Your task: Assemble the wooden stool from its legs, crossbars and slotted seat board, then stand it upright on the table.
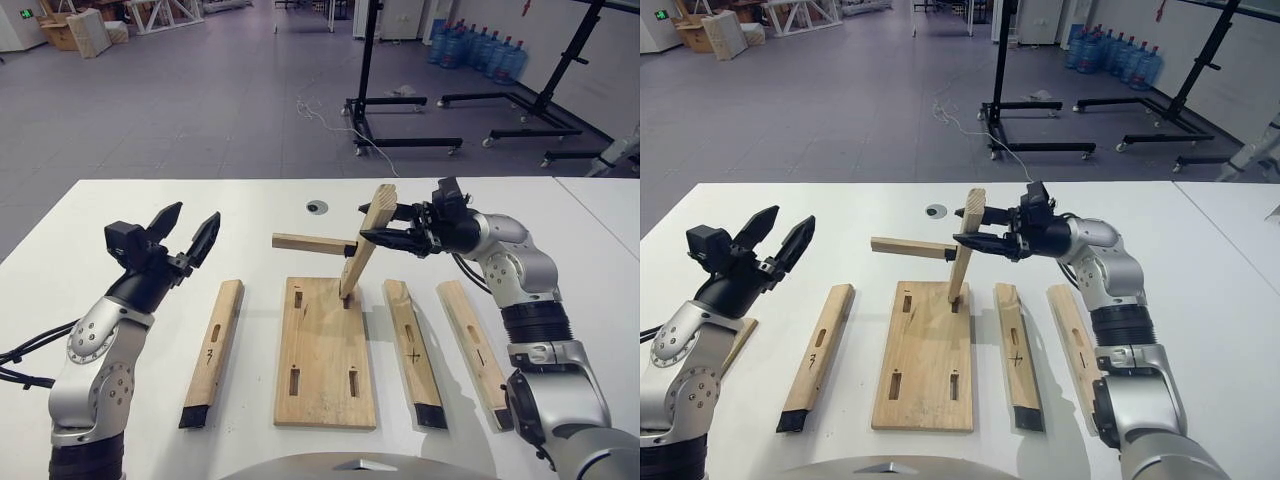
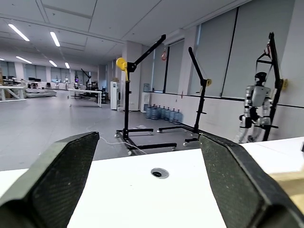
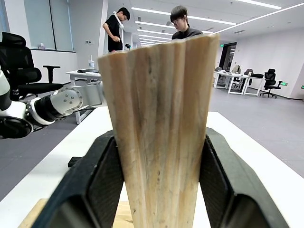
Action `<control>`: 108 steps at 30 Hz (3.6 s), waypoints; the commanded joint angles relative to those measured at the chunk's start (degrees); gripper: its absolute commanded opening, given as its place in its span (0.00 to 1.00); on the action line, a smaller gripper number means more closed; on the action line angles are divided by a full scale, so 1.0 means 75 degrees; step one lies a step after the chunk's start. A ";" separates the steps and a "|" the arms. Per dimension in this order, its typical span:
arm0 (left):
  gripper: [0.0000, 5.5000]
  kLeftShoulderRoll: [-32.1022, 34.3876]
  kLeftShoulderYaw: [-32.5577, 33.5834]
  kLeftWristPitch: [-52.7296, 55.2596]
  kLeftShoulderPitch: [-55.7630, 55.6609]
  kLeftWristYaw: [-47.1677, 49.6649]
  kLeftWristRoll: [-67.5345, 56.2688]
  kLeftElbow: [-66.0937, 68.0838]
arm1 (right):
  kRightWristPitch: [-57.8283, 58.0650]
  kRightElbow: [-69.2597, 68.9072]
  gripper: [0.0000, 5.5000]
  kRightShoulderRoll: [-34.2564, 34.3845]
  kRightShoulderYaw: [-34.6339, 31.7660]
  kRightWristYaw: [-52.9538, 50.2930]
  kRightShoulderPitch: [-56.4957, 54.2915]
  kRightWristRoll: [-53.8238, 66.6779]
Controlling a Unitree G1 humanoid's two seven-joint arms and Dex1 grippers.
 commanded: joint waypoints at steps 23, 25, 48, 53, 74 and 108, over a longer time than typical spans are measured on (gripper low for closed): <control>0.70 -0.0124 -0.0441 -0.0002 0.0398 -0.0719 -0.0553 -0.0407 | 0.0881 0.0644 0.37 -0.0234 0.0368 0.0250 0.0054 -0.0222; 0.70 -0.0157 -0.0515 -0.0037 0.0367 -0.0699 -0.0497 -0.0379 | 0.1166 0.0489 0.37 -0.0290 0.0500 0.0295 0.0041 -0.0204; 0.70 -0.0316 -0.0532 -0.0480 0.0426 -0.0720 0.0030 0.0147 | 0.1054 0.0178 0.73 -0.0443 0.0083 -0.0256 0.0028 -0.0225; 0.70 -0.0298 -0.0483 -0.0473 0.0435 -0.0712 0.0016 0.0181 | 0.1300 -0.0218 0.76 -0.0451 -0.0835 -0.0889 -0.0067 0.0415; 0.70 -0.0419 -0.0519 -0.0509 0.0440 -0.0626 0.0142 0.0347 | 0.2575 -0.1341 0.76 -0.0834 -0.0421 -0.1135 0.0192 0.1023; 0.70 -0.0688 0.0597 -0.0737 0.3317 0.0644 0.1532 -0.0829 | 0.1697 -0.4361 0.76 0.1885 -0.2197 -1.0083 0.4151 -0.1071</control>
